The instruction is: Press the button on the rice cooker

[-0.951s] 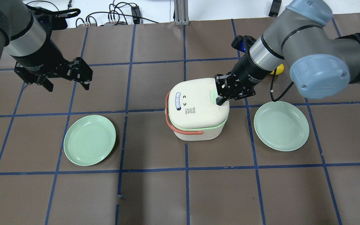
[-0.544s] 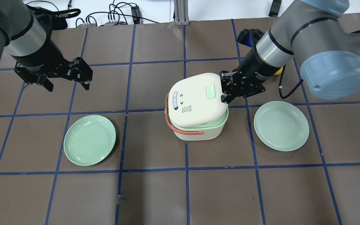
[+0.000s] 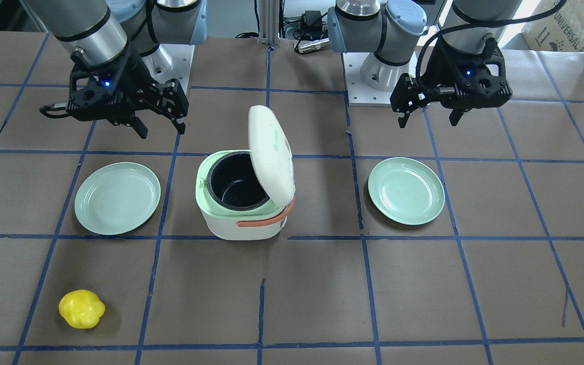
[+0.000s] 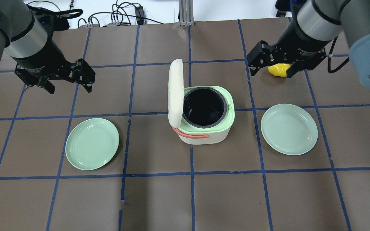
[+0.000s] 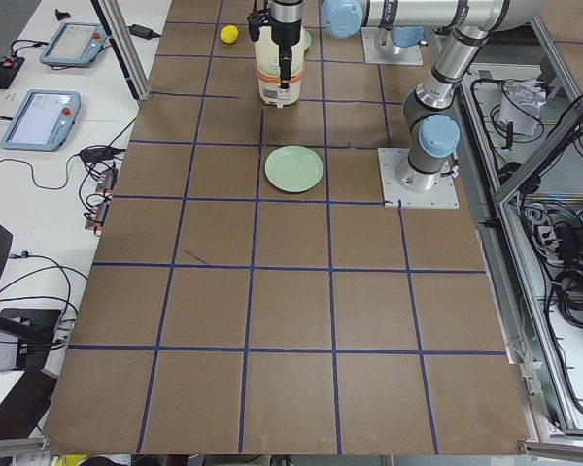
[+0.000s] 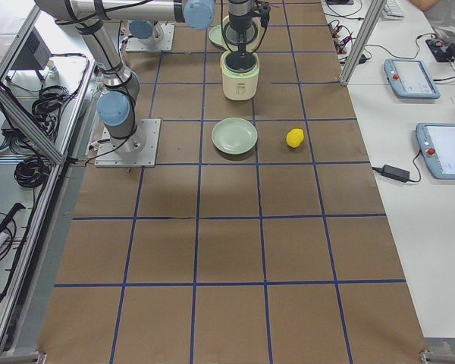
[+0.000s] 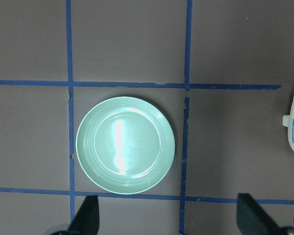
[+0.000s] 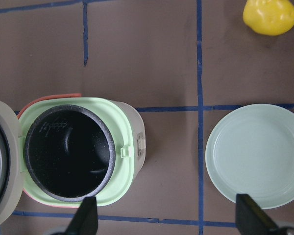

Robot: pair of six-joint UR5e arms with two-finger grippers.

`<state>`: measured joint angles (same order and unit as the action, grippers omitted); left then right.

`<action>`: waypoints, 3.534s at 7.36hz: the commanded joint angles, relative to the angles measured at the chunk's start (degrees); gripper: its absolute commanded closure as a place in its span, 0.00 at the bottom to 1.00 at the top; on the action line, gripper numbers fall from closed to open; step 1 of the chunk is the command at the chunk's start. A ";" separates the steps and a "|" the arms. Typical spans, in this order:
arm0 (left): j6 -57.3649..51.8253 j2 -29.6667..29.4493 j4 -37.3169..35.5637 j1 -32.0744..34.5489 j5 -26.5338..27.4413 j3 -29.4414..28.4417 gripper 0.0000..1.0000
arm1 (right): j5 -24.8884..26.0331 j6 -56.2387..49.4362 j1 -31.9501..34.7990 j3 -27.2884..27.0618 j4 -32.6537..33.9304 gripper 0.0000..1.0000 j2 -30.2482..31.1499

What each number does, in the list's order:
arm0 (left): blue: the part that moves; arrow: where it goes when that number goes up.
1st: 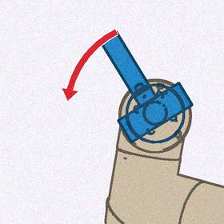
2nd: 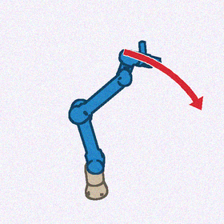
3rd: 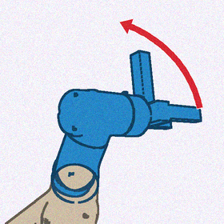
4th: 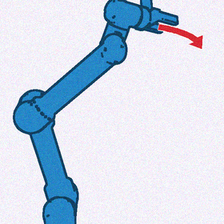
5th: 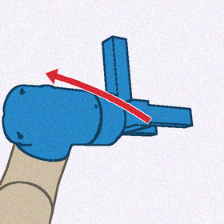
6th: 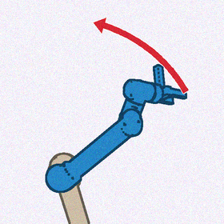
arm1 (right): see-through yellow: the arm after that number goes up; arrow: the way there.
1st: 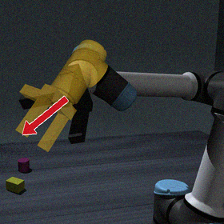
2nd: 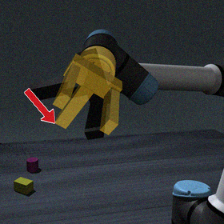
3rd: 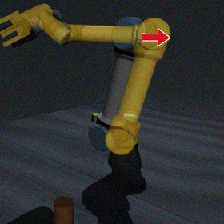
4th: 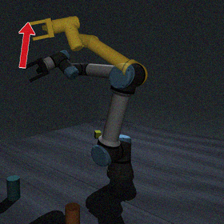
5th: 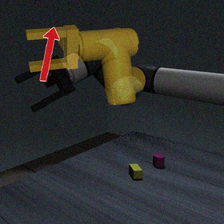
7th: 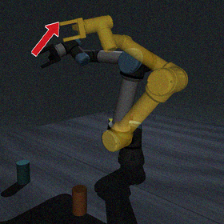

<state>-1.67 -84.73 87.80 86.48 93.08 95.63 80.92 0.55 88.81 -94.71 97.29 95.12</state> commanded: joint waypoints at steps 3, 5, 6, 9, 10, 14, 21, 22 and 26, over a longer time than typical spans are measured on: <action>0.00 0.00 0.00 0.00 0.00 0.00 0.00 | 0.65 0.33 -0.39 1.02 -1.14 0.00 -0.02; 0.00 0.00 0.00 0.00 0.00 0.00 0.00 | 1.08 0.51 -0.39 -0.56 -4.39 0.00 0.33; 0.00 0.00 0.00 0.00 0.00 0.00 0.00 | 2.04 0.42 -0.39 -0.22 -4.39 0.00 0.33; 0.00 0.00 0.00 0.00 0.00 0.00 0.00 | 1.44 0.16 -0.39 1.00 -3.34 0.00 -0.28; 0.00 0.00 0.00 0.00 0.00 0.00 0.00 | 1.61 0.33 -0.39 3.98 -3.95 0.00 -1.59; 0.00 0.00 0.00 0.00 0.00 0.00 0.00 | -1.09 0.51 -0.39 11.13 -12.83 0.02 -7.41; 0.00 0.00 0.00 0.00 0.00 0.00 0.00 | 4.43 0.16 -0.39 9.55 -10.81 0.03 -3.63; 0.00 0.00 0.00 0.00 0.00 0.00 0.00 | 4.43 -0.10 -0.39 9.46 -11.07 0.02 -3.62; 0.00 0.00 0.00 0.00 0.00 0.00 0.00 | 4.07 -5.20 -0.30 7.27 -12.38 0.01 -3.45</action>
<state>-1.67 -84.73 87.80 86.49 93.08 95.63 84.98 -3.65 88.43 -86.41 85.66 91.55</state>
